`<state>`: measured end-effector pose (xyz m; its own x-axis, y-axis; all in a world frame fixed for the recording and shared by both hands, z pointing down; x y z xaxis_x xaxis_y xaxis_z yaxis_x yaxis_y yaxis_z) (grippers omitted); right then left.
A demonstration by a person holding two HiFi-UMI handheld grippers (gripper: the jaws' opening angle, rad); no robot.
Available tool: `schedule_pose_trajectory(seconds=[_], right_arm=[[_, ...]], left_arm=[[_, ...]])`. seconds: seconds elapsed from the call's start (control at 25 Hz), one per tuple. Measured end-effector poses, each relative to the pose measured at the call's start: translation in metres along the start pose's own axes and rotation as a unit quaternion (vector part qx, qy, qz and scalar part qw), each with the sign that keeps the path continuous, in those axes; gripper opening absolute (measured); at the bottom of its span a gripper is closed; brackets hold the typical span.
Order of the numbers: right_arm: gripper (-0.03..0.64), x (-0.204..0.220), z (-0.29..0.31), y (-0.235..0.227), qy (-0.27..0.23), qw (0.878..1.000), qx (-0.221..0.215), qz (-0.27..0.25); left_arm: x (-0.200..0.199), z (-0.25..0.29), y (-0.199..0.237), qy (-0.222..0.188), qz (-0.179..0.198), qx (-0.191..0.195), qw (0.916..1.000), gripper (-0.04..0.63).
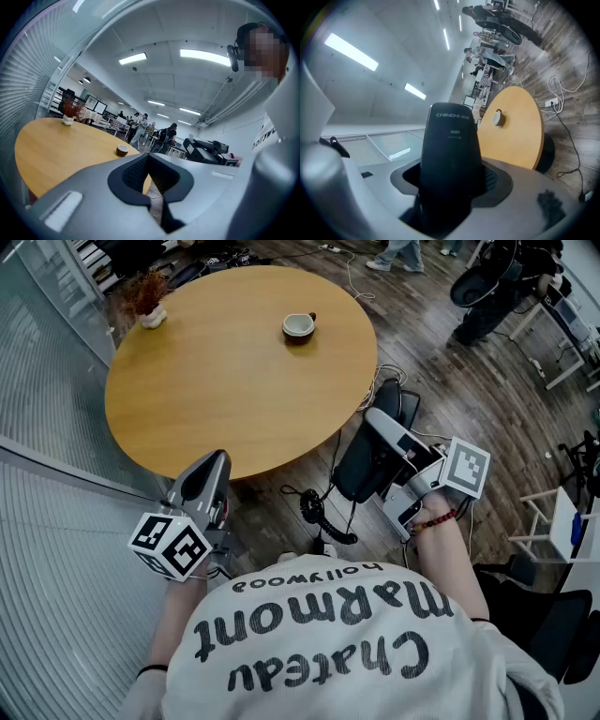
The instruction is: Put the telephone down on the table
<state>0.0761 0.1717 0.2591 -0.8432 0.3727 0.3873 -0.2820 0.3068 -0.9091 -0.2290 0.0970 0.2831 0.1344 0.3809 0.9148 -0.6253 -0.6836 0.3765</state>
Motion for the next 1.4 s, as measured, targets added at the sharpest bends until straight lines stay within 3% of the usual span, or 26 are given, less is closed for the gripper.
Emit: schedule_pose_trajectory(seconds=[0.52,0.72,0.92,1.2,1.4], right_arm=[[0.296,0.001,0.001,0.006,-0.008,1.000,0.009,0.000],[0.296,0.004,-0.007,-0.005,-0.032,0.998,0.038,0.042],[0.296,0.001,-0.005,-0.009,-0.036,0.996,0.064,0.042],[0.296,-0.013,0.034,-0.001,-0.049,0.995,0.080,0.046],[0.296,-0.006,0.013,-0.002,-0.054,0.995,0.070,0.038]], left_arm=[[-0.007,-0.002,0.005,-0.002,0.001,0.007,1.0000,0.008],[0.000,-0.004,0.005,-0.003,-0.001,0.009,1.0000,0.008],[-0.004,0.002,0.011,0.002,-0.003,0.010,0.9999,0.008],[-0.042,0.020,0.033,0.018,0.000,0.021,0.9996,0.008],[-0.023,0.006,0.017,0.031,0.006,0.034,0.9989,0.008]])
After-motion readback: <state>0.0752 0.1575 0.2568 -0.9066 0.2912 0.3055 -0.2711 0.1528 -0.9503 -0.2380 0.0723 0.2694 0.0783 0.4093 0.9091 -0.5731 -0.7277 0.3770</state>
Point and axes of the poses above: the fingertips, and each gripper's own axes: z forward along the fingers, y to its left, x out of its underside, the point moved 6 cm from there along -z, backward along the fingers, and after that the axes turned 7 degrees about -x, right-handed, at the moved point
